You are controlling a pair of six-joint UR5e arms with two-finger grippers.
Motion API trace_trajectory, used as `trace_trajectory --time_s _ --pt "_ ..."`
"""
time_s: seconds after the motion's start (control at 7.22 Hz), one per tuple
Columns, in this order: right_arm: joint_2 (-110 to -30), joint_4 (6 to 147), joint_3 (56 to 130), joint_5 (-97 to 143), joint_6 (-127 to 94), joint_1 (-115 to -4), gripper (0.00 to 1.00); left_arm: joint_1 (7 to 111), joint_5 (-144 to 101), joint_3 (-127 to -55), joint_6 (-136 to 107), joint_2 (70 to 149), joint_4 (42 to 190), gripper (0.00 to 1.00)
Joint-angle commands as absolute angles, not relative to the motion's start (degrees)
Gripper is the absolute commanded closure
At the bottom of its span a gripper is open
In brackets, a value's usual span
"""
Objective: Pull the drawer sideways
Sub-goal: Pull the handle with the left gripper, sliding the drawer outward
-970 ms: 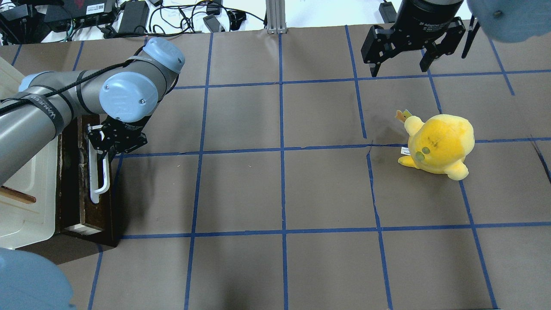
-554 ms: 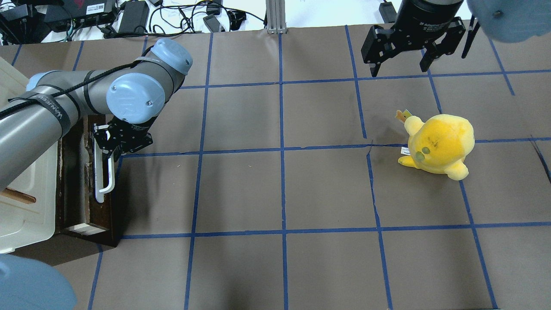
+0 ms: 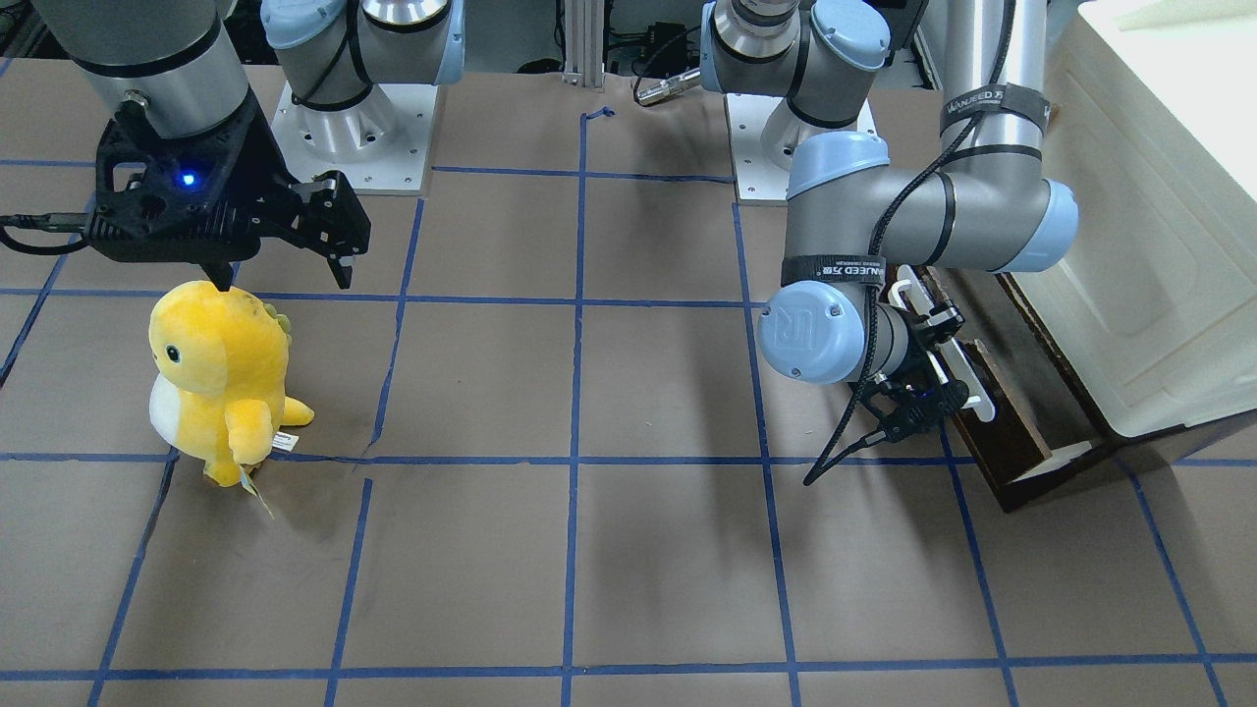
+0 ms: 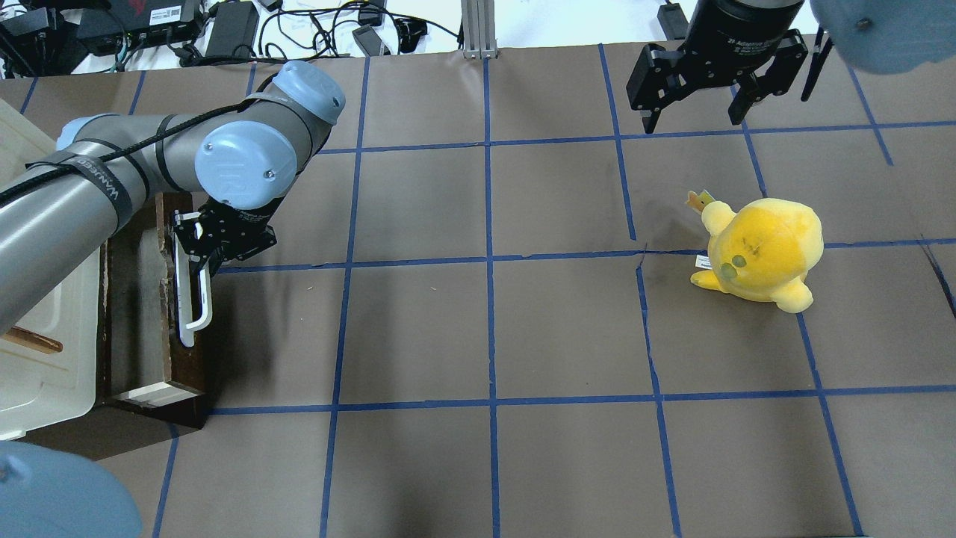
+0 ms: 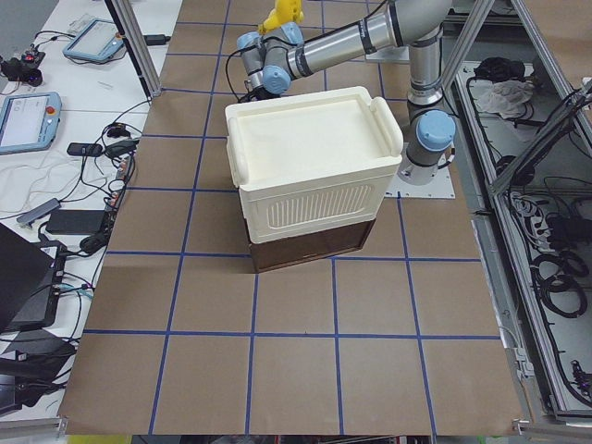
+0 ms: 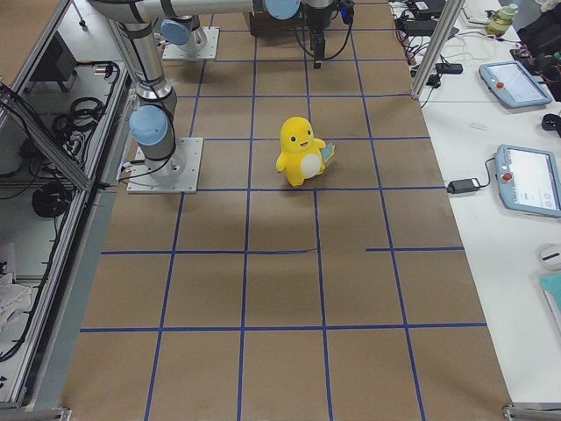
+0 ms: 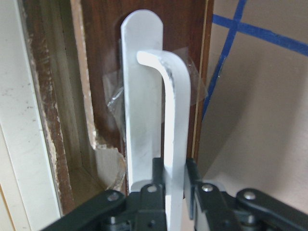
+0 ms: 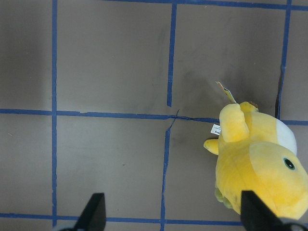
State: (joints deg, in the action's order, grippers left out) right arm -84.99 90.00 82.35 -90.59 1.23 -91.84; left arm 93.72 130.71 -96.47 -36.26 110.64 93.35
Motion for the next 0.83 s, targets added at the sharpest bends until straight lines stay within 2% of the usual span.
trace_trajectory --time_s 0.0,0.69 --pt "-84.99 90.00 82.35 -90.53 1.23 -91.85 0.00 94.30 130.52 -96.24 -36.30 110.74 93.43 0.87" --pt "-84.99 90.00 82.35 -90.61 1.23 -91.85 0.00 95.62 130.52 -95.89 -37.09 111.01 93.43 0.87"
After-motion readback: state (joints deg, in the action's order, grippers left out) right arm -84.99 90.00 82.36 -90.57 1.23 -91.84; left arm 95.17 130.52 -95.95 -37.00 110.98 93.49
